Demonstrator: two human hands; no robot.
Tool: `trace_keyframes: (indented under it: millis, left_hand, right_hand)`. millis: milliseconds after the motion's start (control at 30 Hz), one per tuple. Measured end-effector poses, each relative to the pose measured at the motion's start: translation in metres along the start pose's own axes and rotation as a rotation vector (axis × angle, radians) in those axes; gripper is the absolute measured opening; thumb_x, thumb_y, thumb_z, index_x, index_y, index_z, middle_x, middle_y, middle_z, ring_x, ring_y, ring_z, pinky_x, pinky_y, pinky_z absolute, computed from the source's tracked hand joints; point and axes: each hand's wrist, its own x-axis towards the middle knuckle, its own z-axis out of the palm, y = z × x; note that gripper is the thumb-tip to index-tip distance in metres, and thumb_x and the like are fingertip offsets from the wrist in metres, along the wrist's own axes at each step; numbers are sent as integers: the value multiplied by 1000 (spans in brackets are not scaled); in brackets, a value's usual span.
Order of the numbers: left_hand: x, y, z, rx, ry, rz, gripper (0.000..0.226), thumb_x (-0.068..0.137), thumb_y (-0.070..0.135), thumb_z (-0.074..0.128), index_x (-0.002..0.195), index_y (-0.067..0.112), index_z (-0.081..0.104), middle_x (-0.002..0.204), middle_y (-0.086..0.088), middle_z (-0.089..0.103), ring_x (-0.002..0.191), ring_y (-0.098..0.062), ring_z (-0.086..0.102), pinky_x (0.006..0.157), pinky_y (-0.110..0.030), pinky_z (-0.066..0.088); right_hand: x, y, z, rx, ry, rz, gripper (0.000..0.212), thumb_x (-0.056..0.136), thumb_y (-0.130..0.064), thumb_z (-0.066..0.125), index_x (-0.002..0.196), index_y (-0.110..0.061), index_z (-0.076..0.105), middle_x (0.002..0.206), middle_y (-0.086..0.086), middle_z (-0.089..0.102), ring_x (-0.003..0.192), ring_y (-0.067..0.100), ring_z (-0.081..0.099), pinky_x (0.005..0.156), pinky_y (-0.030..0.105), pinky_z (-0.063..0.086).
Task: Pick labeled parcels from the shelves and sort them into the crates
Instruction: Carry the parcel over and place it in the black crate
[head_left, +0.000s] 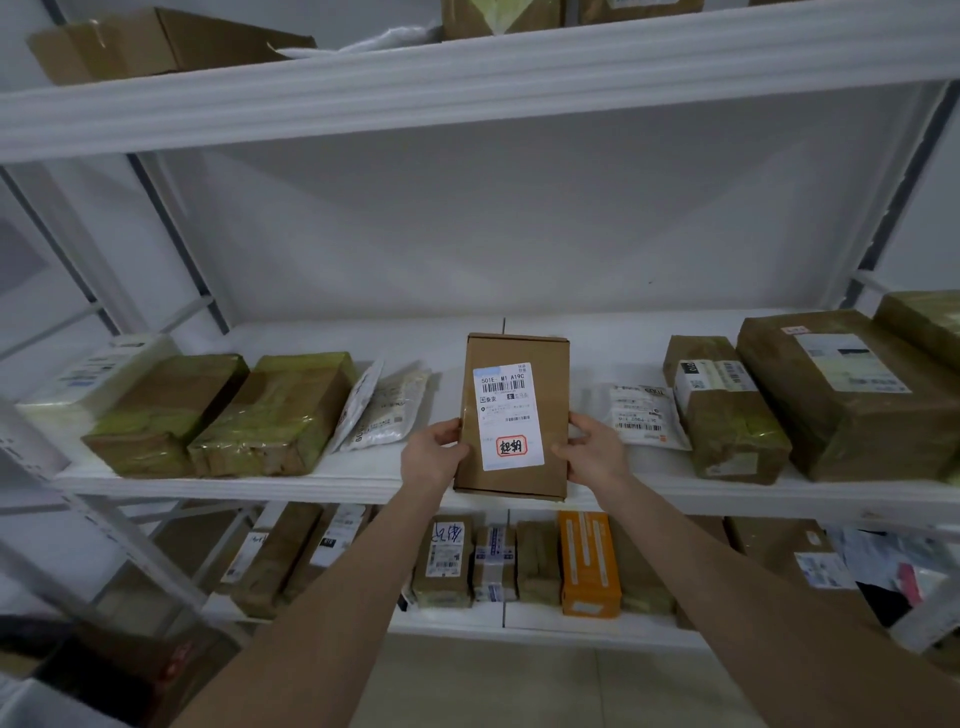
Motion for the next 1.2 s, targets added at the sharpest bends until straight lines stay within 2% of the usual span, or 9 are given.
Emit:
trace_keyframes:
  millis: [167, 300, 433, 567, 667, 833, 933, 1033, 1200]
  left_hand:
    - [-5, -8, -5, -43, 17, -23, 46, 80, 3, 62, 124, 14, 63, 111, -3, 70, 103, -24, 64, 93, -45, 52]
    - [-7, -17, -10, -75, 35, -46, 50, 74, 7, 67, 124, 13, 64, 110, -6, 71, 99, -27, 66, 91, -47, 54]
    - [-13, -29, -19, -102, 80, -85, 43, 80, 0, 64, 121, 11, 65, 103, -5, 71, 91, -26, 67, 84, -44, 57]
    - [-25, -44, -37, -140, 133, -133, 30, 83, 1, 64, 111, 10, 66, 92, 0, 67, 87, -23, 64, 80, -42, 57]
    - [-35, -65, -60, -137, 206, -192, 19, 78, 10, 72, 95, 15, 65, 92, 0, 69, 88, -25, 67, 80, -47, 58]
    - [-48, -107, -108, -66, 333, -254, 21, 74, 19, 79, 74, 25, 59, 88, 1, 70, 89, -26, 68, 79, -48, 58]
    - [-63, -124, -136, -83, 390, -281, 18, 77, 15, 77, 80, 22, 61, 91, 0, 69, 90, -27, 67, 78, -45, 58]
    - [-74, -149, -165, -119, 418, -325, 25, 81, 10, 73, 104, 14, 65, 101, 0, 69, 93, -22, 67, 78, -39, 58]
    - [-96, -198, -232, -146, 490, -380, 32, 83, 8, 69, 114, 13, 69, 101, -1, 73, 87, -18, 69, 78, -36, 59]
  right_hand:
    - [-1, 6, 8, 1, 8, 21, 57, 84, 0, 67, 135, -21, 53, 94, 8, 71, 89, 26, 68, 84, 48, 56]
    - [-5, 8, 13, 11, -13, 37, 56, 82, 2, 67, 133, -18, 54, 86, 6, 69, 84, 25, 68, 81, 46, 57]
    - [-10, 11, 23, -40, -19, 30, 47, 79, -8, 72, 124, -17, 59, 94, 5, 69, 83, 20, 67, 80, 42, 58]
    - [-17, 14, 42, -72, -52, 33, 32, 79, -12, 73, 106, -19, 60, 103, 8, 69, 88, 22, 67, 80, 44, 58]
    - [-26, 21, 67, -117, -126, 26, 27, 77, -12, 73, 98, -21, 58, 98, 5, 69, 86, 22, 68, 80, 45, 58]
    - [-48, 31, 119, -217, -283, -11, 24, 82, -13, 70, 99, -19, 55, 94, -2, 62, 85, 18, 63, 81, 42, 56]
    - [-60, 36, 152, -253, -343, -16, 20, 82, -12, 70, 94, -21, 56, 96, -1, 63, 83, 18, 64, 81, 43, 56]
    - [-71, 42, 190, -294, -398, 1, 21, 82, -12, 70, 83, -26, 55, 93, -1, 65, 85, 21, 65, 81, 45, 56]
    - [-101, 46, 270, -336, -514, -9, 21, 85, -6, 67, 99, -17, 56, 97, 4, 64, 75, 13, 59, 64, 29, 51]
